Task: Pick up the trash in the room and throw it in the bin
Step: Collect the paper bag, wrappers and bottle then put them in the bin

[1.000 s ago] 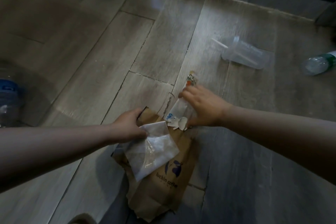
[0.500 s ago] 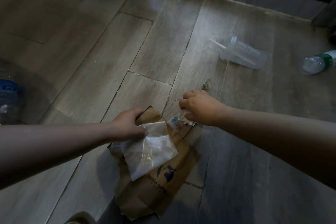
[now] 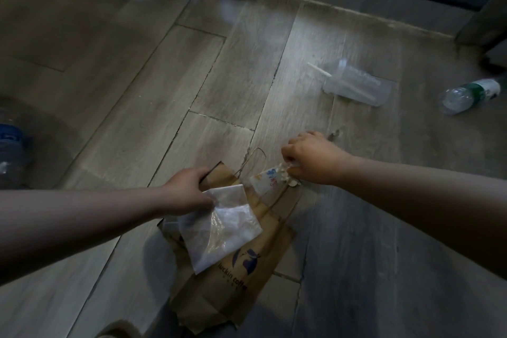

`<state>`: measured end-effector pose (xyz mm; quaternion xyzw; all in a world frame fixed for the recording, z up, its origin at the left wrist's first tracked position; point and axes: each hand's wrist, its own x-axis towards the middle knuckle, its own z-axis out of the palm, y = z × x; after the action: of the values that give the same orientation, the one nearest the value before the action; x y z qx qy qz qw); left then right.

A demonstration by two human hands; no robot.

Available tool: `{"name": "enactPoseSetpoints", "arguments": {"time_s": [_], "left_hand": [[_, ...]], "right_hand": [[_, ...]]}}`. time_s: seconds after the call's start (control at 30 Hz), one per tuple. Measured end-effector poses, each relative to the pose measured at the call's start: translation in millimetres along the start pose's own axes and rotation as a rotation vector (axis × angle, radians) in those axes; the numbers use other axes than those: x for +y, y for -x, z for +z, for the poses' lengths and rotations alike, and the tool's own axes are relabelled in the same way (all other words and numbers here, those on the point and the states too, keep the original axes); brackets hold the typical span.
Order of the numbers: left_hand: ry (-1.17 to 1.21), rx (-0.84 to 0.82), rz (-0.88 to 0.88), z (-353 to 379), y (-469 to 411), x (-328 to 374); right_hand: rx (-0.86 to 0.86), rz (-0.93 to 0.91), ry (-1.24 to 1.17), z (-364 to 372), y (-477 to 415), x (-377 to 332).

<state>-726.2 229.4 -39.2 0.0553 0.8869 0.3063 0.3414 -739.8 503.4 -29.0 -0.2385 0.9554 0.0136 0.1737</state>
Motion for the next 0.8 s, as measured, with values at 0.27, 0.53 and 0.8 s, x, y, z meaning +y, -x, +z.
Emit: {"name": "enactPoseSetpoints", "arguments": {"time_s": [0.27, 0.53, 0.8], "left_hand": [[0.054, 0.006, -0.018, -5, 4, -5], [0.138, 0.085, -0.109, -36, 24, -30], [0.242, 0.287, -0.313, -80, 60, -96]], "right_hand": [[0.172, 0.071, -0.241, -11, 3, 6], [0.253, 0.186, -0.588, -30, -21, -30], [0.198, 0.194, -0.922, -32, -63, -101]]}}
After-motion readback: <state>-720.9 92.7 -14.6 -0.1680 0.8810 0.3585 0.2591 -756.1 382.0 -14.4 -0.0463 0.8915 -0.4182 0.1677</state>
